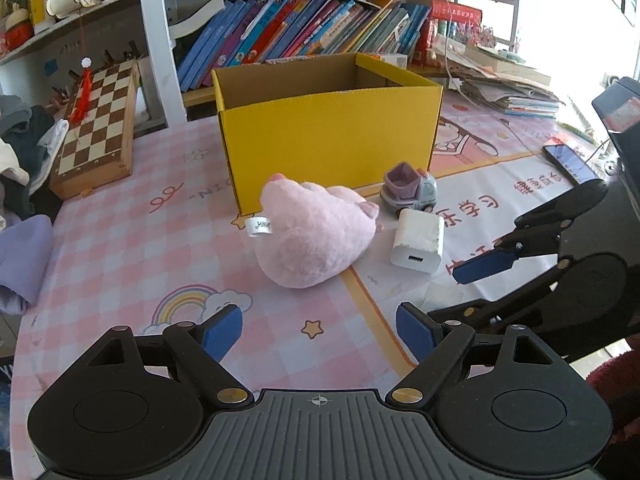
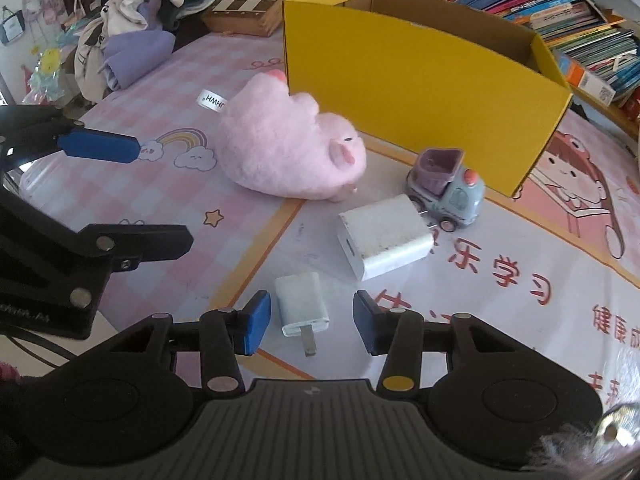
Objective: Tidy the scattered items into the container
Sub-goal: 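Reach the left tool to the pink plush pig while the right tool reaches the small white plug, then close the left tool on the plush pig while the right tool grips the white plug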
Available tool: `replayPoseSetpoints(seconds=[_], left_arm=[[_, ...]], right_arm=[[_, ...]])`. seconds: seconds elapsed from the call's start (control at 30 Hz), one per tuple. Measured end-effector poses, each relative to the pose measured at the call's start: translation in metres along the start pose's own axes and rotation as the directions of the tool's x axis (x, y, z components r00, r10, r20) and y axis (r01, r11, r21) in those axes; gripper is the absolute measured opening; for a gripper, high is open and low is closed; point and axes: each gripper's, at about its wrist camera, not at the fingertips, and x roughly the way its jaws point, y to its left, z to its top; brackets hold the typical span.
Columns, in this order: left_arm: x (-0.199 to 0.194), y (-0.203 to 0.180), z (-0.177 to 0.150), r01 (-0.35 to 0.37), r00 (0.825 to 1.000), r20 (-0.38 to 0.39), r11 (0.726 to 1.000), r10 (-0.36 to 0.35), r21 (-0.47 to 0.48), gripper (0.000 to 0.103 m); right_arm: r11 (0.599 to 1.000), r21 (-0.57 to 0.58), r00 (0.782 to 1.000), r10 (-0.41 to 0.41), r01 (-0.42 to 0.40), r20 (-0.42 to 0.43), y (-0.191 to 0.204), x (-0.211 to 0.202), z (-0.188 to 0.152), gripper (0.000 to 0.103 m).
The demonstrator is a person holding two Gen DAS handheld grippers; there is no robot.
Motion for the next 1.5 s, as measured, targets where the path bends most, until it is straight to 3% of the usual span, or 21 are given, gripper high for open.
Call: replayPoseSetpoints(seconds=[0.13,0.4,0.6,1.0,1.13,1.3,1.5], left_arm=[[0.003,0.003,0.002,-0.016,1.000,-0.008,1.000,0.016,-0.013,0.087],[0.024,0.007,0.014,0.008,1.000,-0.010,0.999,-0.009,-0.033,0.088],[0.045,0.015,0.028,0.031,0.999,0.031,0.997,-0.029,-0.067,0.090],[0.084,0.018,0.045,0.050,0.999,0.013,0.997,-0.049,-0.052,0.090],[0.090,0.016,0.039,0.064,0.997,-0.026,0.996,-0.066,-0.059,0.082],[0.084,0.023,0.037,0.067,0.997,-0.021,0.994,-0.069,-0.085,0.072],[0.059,0.036,0.030,0.079,0.997,0.006,0.988,-0.079,-0.130,0.071]], right_arm=[[1.000,-0.011,1.000,0.017,-0.017,-0.017,0.000,0.005,0.002,0.024],[1.000,-0.026,1.000,-0.004,0.004,-0.015,-0.011,0.001,0.001,0.024],[1.000,0.002,1.000,0.002,-0.002,-0.026,-0.021,-0.002,-0.003,0.024],[0.999,0.028,0.999,-0.023,0.025,-0.043,-0.030,-0.006,-0.011,0.024],[0.999,0.038,0.998,-0.033,0.035,-0.045,-0.031,-0.007,-0.012,0.024],[0.998,0.048,0.998,-0.040,0.042,-0.043,-0.031,-0.008,-0.013,0.024],[0.998,0.042,0.999,-0.040,0.042,-0.035,-0.029,-0.011,-0.012,0.024]])
